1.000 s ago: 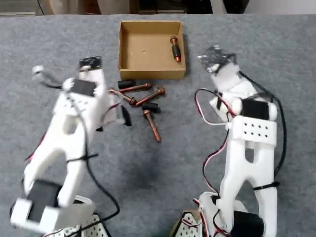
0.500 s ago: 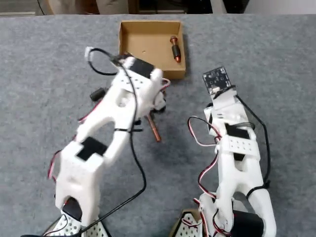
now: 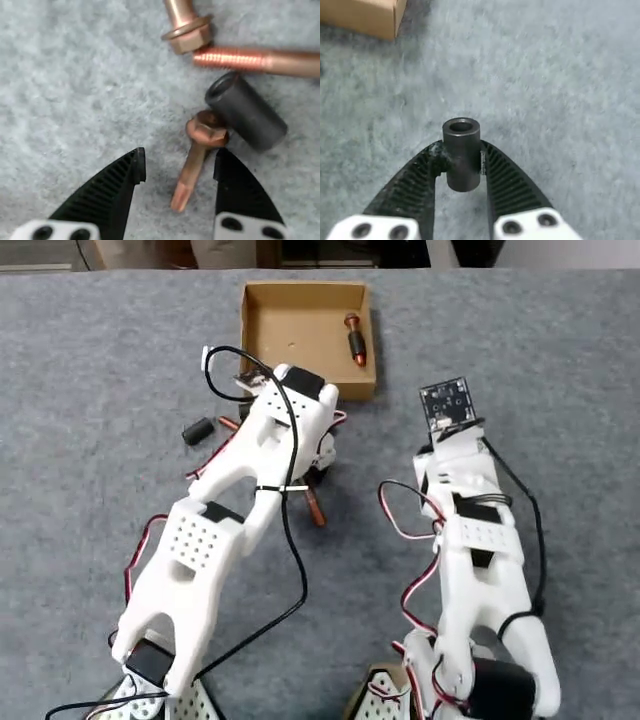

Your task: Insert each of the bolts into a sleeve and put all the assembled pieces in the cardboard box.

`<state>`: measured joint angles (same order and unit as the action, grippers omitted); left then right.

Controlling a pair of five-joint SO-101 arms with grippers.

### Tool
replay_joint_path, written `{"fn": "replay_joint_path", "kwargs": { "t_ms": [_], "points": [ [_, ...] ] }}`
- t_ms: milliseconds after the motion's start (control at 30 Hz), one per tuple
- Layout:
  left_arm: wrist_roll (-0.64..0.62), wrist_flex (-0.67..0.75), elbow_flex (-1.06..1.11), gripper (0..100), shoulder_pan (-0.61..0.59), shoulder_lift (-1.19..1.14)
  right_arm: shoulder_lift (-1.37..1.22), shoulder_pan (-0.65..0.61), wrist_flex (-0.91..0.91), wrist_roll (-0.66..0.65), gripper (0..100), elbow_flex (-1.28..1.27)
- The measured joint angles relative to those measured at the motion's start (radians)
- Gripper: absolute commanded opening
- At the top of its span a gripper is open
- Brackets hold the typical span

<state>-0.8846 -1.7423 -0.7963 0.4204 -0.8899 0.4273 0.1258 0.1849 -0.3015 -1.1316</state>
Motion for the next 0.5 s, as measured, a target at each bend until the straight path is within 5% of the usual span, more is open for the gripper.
{"fn": "replay_joint_path", "kwargs": {
  "t_ms": [333, 500],
  "points": [
    [0.000, -0.006, -0.094, 22, -0.002, -0.127, -0.040, 0.000, 0.000, 0.000, 0.2, 0.000],
    [0.021, -0.008, -0.186, 6, 0.000, -0.195, -0.041, 0.000, 0.000, 0.000, 0.2, 0.000]
  ]
}}
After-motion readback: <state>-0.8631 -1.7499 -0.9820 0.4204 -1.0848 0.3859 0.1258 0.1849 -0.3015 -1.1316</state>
